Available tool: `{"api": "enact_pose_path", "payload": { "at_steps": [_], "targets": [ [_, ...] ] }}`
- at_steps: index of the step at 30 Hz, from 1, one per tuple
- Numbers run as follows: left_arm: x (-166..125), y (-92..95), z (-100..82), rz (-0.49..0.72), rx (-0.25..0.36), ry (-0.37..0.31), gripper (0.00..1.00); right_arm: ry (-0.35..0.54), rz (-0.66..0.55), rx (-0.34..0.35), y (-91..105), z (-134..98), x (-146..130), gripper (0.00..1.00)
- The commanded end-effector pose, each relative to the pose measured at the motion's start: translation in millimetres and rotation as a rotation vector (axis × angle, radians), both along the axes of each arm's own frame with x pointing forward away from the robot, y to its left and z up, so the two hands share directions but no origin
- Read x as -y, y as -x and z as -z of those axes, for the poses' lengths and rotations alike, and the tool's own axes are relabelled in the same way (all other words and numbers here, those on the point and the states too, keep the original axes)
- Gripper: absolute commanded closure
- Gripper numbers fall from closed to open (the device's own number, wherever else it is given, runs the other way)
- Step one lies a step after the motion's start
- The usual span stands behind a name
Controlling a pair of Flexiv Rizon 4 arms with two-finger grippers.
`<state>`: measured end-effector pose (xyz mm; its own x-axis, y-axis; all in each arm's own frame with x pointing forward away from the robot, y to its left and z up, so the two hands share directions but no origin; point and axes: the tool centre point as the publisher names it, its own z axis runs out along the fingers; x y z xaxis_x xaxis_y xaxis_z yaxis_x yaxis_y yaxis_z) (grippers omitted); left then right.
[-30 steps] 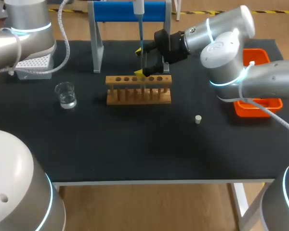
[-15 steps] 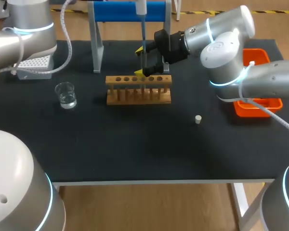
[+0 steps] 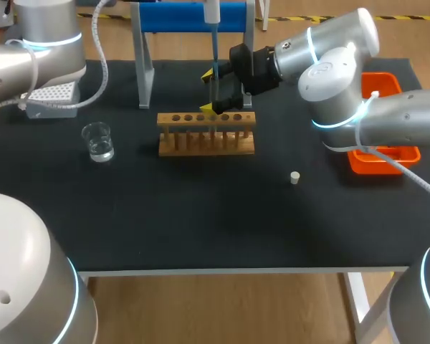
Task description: Invert the test tube, pick up the pipette, mount the tip to pipette, aspirate from beaker and dispense into the tube, eject the tip, return the pipette, and cap with the stopper.
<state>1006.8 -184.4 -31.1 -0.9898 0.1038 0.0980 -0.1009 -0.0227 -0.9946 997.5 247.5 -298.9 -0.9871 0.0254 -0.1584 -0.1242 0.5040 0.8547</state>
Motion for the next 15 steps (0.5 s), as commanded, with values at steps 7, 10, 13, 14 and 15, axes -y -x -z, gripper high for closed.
{"api": "enact_pose_path", "payload": {
  "at_steps": [7,10,13,14,15],
  "targets": [
    [-4,7.4,0.0,0.002,-0.005,-0.002,1.00,0.003,-0.003,-0.002,-0.3,-1,1,0.00],
    [-5,9.8,0.3,0.000,-0.007,-0.003,1.00,0.003,-0.003,-0.002,-0.3,-1,1,0.00],
    [-7,11.6,0.3,-0.005,-0.007,-0.007,1.00,0.003,-0.003,-0.002,-0.3,-1,1,0.00],
    [-7,12.1,0.4,-0.006,-0.007,-0.007,1.00,0.003,-0.003,-0.002,-0.3,-1,1,0.00],
    [-8,12.3,0.5,-0.008,-0.007,-0.008,1.00,0.003,-0.003,-0.002,-0.3,-1,1,0.00]
  ]
}}
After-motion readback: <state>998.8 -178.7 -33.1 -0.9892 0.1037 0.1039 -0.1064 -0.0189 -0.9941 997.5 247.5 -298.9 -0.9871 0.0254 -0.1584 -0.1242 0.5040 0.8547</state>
